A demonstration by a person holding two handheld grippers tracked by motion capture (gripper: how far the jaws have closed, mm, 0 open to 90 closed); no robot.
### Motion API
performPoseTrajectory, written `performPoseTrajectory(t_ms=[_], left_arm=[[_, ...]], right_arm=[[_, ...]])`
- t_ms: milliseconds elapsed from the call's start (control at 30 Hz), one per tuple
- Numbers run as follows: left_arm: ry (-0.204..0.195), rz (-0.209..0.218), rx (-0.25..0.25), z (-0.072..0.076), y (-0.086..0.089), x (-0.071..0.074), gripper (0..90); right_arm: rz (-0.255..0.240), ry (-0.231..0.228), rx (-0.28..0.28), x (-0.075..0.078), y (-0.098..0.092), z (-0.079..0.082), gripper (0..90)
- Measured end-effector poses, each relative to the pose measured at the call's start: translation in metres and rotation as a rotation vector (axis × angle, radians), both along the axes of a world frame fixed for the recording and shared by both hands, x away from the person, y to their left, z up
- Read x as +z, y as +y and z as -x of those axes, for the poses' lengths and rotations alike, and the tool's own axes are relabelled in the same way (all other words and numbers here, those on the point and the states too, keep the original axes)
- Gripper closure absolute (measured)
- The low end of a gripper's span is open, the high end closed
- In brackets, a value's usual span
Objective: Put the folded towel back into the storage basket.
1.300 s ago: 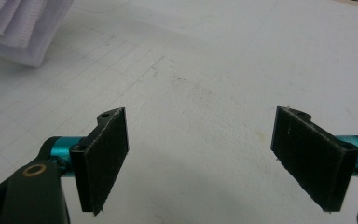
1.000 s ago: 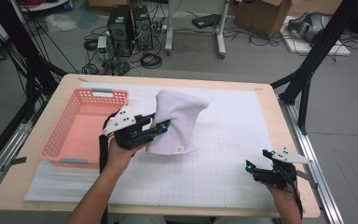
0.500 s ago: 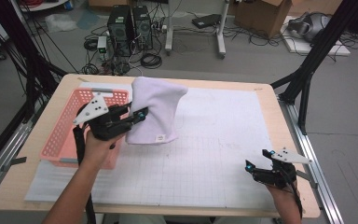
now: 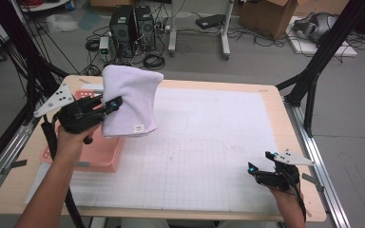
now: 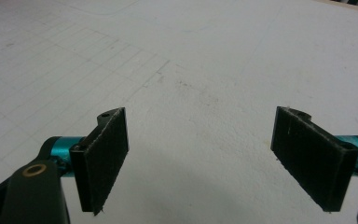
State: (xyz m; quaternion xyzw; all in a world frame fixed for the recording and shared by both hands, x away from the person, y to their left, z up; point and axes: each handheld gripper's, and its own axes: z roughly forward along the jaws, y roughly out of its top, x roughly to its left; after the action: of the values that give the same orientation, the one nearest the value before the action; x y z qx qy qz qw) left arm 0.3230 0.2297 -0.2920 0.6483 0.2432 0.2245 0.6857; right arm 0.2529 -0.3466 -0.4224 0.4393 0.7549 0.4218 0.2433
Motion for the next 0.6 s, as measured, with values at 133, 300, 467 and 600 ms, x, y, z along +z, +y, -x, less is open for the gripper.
performPoseTrajectory(t_ms=[133,300,467,600], left_arm=[[0.003,0.019,0.026,0.001,0.018,0.003,72.8],[0.005,0.03,0.054,0.001,0.038,0.005,72.8],[0.018,0.042,0.078,-0.001,0.058,0.003,72.8],[0.029,0.048,0.096,-0.002,0.068,0.0,72.8]], right_arm=[[0.003,-0.005,0.002,0.0,0.001,-0.001,17.8],[0.005,-0.006,0.003,0.001,0.003,-0.001,17.8],[0.009,-0.002,0.005,0.0,0.004,-0.001,17.9],[0.013,-0.007,0.008,0.0,0.005,-0.001,17.9]])
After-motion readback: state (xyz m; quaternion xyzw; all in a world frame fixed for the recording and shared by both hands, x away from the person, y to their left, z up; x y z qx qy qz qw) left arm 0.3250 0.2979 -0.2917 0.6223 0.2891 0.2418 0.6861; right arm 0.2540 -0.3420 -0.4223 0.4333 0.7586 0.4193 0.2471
